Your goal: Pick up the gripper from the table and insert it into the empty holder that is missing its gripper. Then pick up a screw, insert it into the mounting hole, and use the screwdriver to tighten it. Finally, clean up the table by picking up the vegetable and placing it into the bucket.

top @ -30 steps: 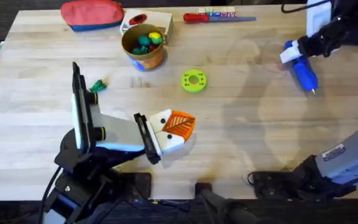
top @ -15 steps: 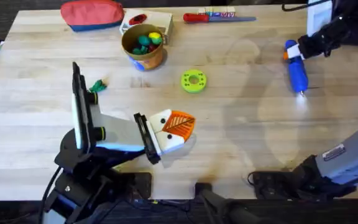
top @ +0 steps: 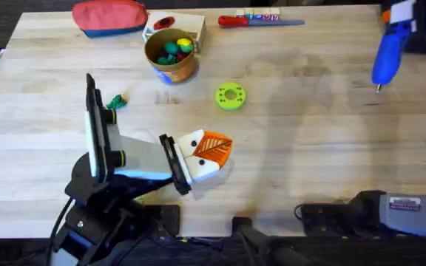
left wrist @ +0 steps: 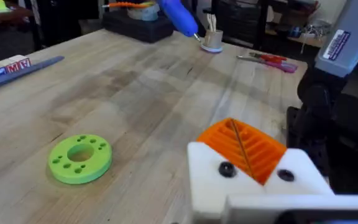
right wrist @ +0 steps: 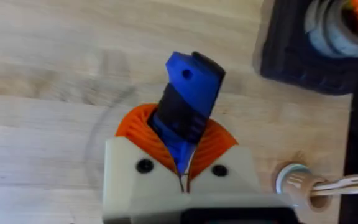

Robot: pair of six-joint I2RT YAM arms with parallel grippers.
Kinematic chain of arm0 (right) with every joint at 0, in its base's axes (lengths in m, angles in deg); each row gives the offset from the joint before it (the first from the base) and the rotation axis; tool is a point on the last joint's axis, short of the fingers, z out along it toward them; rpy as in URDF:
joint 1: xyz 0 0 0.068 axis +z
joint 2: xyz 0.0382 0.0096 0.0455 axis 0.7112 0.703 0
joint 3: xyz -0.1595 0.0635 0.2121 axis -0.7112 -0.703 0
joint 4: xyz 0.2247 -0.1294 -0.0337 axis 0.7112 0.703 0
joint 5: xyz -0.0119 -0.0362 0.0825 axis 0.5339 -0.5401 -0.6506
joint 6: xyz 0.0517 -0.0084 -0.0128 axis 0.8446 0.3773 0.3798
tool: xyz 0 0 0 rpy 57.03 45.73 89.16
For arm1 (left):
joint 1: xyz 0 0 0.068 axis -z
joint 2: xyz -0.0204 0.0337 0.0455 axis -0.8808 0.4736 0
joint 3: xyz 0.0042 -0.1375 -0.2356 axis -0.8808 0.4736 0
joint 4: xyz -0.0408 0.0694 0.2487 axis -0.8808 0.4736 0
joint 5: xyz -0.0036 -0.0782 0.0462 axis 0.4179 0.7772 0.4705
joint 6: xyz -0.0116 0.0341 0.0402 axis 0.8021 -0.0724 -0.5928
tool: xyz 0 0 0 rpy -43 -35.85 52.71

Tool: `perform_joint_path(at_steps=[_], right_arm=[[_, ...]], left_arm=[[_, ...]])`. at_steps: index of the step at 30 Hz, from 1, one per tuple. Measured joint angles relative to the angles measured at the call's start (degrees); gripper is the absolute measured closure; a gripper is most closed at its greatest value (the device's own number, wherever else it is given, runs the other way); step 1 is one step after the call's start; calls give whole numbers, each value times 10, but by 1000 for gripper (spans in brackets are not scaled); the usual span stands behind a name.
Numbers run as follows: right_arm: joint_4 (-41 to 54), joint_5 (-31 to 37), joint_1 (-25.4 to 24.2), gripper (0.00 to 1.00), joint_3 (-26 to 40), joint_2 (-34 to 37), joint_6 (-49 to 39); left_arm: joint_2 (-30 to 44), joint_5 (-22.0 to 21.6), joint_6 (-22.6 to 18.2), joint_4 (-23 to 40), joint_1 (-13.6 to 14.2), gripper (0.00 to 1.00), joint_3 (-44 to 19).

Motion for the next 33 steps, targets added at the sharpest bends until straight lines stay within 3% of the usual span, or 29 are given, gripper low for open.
perform_joint_path(at_steps=[8,13,14,22,28,33], right_arm=[[44,-14,67,994,-3,-153,19],[10,-21,93,994,-58,-282,58],[-21,-27,120,995,-119,-366,72],[-179,-71,244,995,-317,-530,136],[-388,-78,365,995,-457,-591,168],[-528,-81,457,995,-509,-569,176]], left_arm=[[0,0,0,0,0,991,0],[0,0,0,0,0,991,0],[0,0,0,0,0,991,0],[0,0,0,0,0,991,0],[0,0,0,0,0,991,0],[0,0,0,0,0,991,0]])
